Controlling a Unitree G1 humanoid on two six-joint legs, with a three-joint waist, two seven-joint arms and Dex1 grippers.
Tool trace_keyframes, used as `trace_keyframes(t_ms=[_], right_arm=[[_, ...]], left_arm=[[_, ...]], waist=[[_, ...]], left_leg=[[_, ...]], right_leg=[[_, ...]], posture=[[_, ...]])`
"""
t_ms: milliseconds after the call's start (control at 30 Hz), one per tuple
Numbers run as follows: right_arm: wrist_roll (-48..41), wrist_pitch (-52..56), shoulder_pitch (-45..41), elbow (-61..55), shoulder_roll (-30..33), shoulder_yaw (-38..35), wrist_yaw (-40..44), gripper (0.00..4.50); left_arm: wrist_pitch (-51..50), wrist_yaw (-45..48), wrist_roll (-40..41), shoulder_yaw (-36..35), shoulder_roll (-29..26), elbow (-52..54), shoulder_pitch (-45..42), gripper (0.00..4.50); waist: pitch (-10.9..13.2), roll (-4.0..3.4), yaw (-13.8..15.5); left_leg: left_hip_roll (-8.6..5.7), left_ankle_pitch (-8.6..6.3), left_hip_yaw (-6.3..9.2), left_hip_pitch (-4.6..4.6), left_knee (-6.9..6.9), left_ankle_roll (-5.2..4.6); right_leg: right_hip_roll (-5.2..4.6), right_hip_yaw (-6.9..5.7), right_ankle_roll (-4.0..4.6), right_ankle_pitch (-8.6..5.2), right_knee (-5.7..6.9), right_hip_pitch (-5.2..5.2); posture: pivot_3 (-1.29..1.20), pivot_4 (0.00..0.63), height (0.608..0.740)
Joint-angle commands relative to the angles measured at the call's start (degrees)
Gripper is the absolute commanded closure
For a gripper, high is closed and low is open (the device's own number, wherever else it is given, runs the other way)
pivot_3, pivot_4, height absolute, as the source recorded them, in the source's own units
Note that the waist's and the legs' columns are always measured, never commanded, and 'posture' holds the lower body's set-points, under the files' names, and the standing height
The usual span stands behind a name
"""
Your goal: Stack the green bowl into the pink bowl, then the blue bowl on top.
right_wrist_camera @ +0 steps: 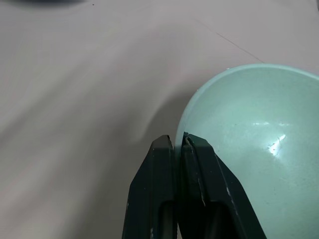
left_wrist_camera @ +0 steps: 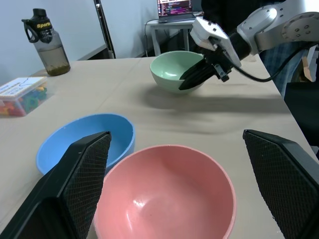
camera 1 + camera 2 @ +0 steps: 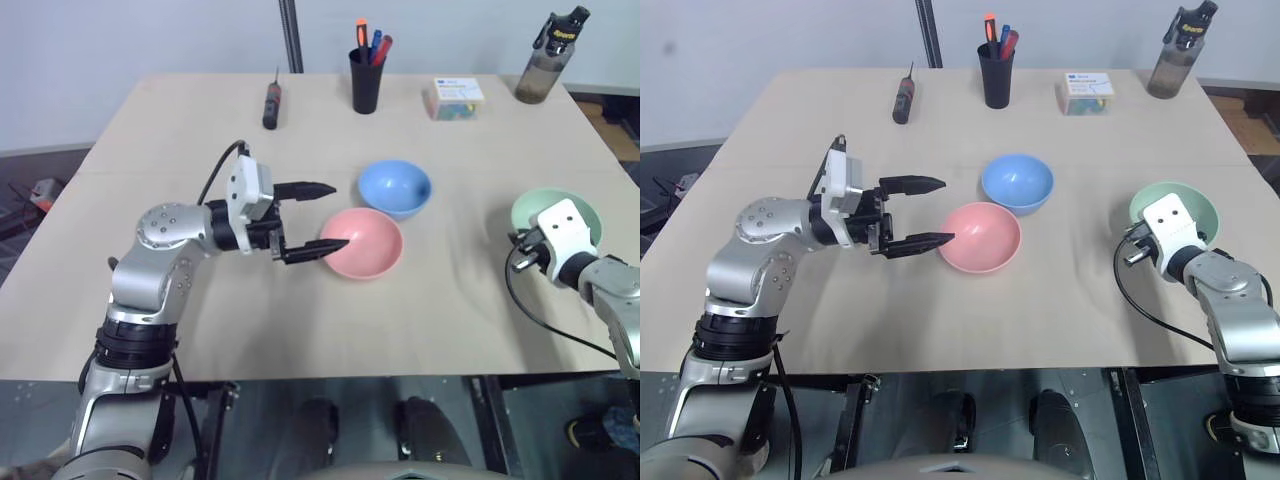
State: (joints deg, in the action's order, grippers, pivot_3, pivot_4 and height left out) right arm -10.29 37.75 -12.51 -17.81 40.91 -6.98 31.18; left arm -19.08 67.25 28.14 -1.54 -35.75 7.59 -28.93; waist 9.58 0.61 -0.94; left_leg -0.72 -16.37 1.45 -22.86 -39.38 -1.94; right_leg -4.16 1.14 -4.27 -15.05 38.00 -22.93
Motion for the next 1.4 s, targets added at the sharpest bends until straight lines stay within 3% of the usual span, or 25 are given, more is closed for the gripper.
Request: trace_keyframes(t_ms=[33, 167, 333, 367, 400, 500, 533, 667, 733, 867, 1000, 1233, 1400], right_arm=[[-7.21, -1.67, -3.70, -11.19, -0.76, 1.07, 5.85, 4.47], [-13.56, 0.95, -9.55, -17.27, -5.47, 8.98, 9.47, 4.47], [-13.08, -0.75, -14.72, -12.94, -9.98, 18.67, 12.80, 4.47], [-12.59, -1.22, -15.83, -10.54, -11.12, 19.71, 12.79, 3.77], [-11.69, -2.22, -16.87, -8.04, -11.46, 21.30, 13.99, 3.74], [-11.46, -3.14, -17.54, -5.18, -11.95, 23.16, 16.19, 2.75], [-11.29, -3.67, -17.45, -4.99, -11.94, 23.35, 16.60, 2.61], [-13.97, -4.98, -17.34, -7.09, -12.54, 17.98, 15.79, 1.22], [-13.20, -6.70, -18.56, -6.37, -10.99, 14.34, 14.85, 0.87], [-6.01, -15.64, -21.23, 2.42, -4.78, 12.33, 16.70, 0.87], [3.54, -29.82, -24.57, 16.19, -0.89, 16.67, 19.07, 0.87], [13.79, -50.86, -33.44, 39.97, -4.83, 23.14, 21.05, 0.87], [20.73, -60.22, -40.08, 53.65, -9.65, 26.59, 17.55, 0.87]], left_arm=[[4.22, -0.66, -1.55, -0.22, 0.65, -1.13, 1.49, 0.00], [5.80, 0.13, -0.42, -0.81, 1.50, -2.47, 2.21, 0.00], [4.32, 4.38, 2.74, -1.37, 0.39, -3.70, 2.00, 0.00], [3.99, 4.57, 3.12, -1.73, 0.19, -4.21, 1.93, 0.00], [3.86, 4.87, 3.41, -2.10, -0.15, -4.55, 2.02, 0.00], [3.58, 4.70, 3.88, -2.94, -0.79, -4.39, 2.57, 0.00], [3.20, 4.57, 4.21, -3.23, -1.08, -4.13, 2.88, 0.00], [2.08, 4.01, 5.31, -4.22, -1.95, -2.89, 4.28, 0.00], [1.65, 3.54, 5.57, -4.65, -2.02, -2.54, 4.77, 0.00], [1.50, 3.74, 6.44, -5.20, -2.00, -2.77, 5.65, 0.00], [2.35, 5.06, 6.71, -5.54, -2.00, -4.50, 5.62, 0.00], [3.77, 5.89, 5.64, -5.91, -2.25, -6.66, 6.21, 0.00], [3.37, 3.53, 5.98, -6.63, -2.00, -3.92, 8.29, 0.00]], waist=[[0.00, -0.01, -0.11], [-0.01, -0.02, -0.22], [-0.02, 0.03, 0.37], [-0.02, 0.02, 0.37], [-0.02, 0.03, 0.30], [-0.03, 0.03, 0.10], [-0.03, 0.03, 0.07], [-0.02, 0.03, 0.05], [-0.02, 0.03, 0.16], [-0.03, 0.03, 0.28], [-0.02, 0.03, 0.08], [0.00, 0.02, -1.36], [0.01, 0.01, -1.55]], left_leg=[[0.01, -0.02, 0.00, 0.00, 0.00, -0.04], [0.13, -0.03, 0.04, 0.04, 0.03, -0.05], [-0.07, -0.01, 0.14, -0.02, -0.02, -0.02], [-0.09, 0.05, 0.11, -0.02, -0.04, 0.09], [-0.09, 0.06, 0.12, -0.02, -0.04, 0.10], [-0.07, 0.07, 0.13, 0.00, -0.02, 0.12], [-0.06, 0.07, 0.12, 0.03, -0.02, 0.13], [-0.01, 0.07, 0.10, -0.05, 0.03, 0.13], [-0.02, 0.07, 0.07, -0.06, 0.03, 0.13], [-0.06, 0.07, 0.09, -0.06, 0.01, 0.12], [-0.06, 0.08, 0.03, -0.03, 0.04, 0.13], [-0.02, 0.08, -0.11, -0.03, 0.09, 0.14], [0.03, 0.09, -0.10, -0.05, 0.11, 0.16]], right_leg=[[0.01, 0.00, 0.00, 0.00, 0.00, 0.00], [0.06, -0.04, 0.01, 0.00, 0.01, 0.00], [-0.12, -0.16, 0.00, 0.00, -0.08, 0.07], [-0.14, -0.15, 0.00, 0.00, -0.09, 0.08], [-0.14, -0.15, 0.00, 0.00, -0.08, 0.07], [-0.06, -0.17, 0.00, 0.00, -0.06, 0.06], [-0.04, -0.16, 0.00, 0.00, -0.03, 0.05], [-0.04, -0.11, 0.01, 0.00, -0.04, -0.07], [-0.06, -0.10, 0.01, 0.00, -0.04, -0.08], [-0.10, -0.12, 0.00, 0.00, -0.03, -0.06], [-0.06, -0.10, 0.00, 0.00, -0.03, -0.08], [-0.02, 0.05, 0.01, 0.00, -0.02, -0.14], [-0.03, 0.07, 0.01, 0.00, -0.03, -0.17]], posture=[[0.00, 0.150, 0.740], [0.00, 0.150, 0.740], [0.00, 0.150, 0.740], [0.00, 0.150, 0.740], [0.00, 0.150, 0.740], [0.00, 0.150, 0.740], [0.00, 0.150, 0.740], [0.00, 0.150, 0.740], [0.00, 0.150, 0.740], [0.00, 0.150, 0.740], [0.00, 0.150, 0.740], [0.00, 0.150, 0.740], [0.00, 0.150, 0.740]])
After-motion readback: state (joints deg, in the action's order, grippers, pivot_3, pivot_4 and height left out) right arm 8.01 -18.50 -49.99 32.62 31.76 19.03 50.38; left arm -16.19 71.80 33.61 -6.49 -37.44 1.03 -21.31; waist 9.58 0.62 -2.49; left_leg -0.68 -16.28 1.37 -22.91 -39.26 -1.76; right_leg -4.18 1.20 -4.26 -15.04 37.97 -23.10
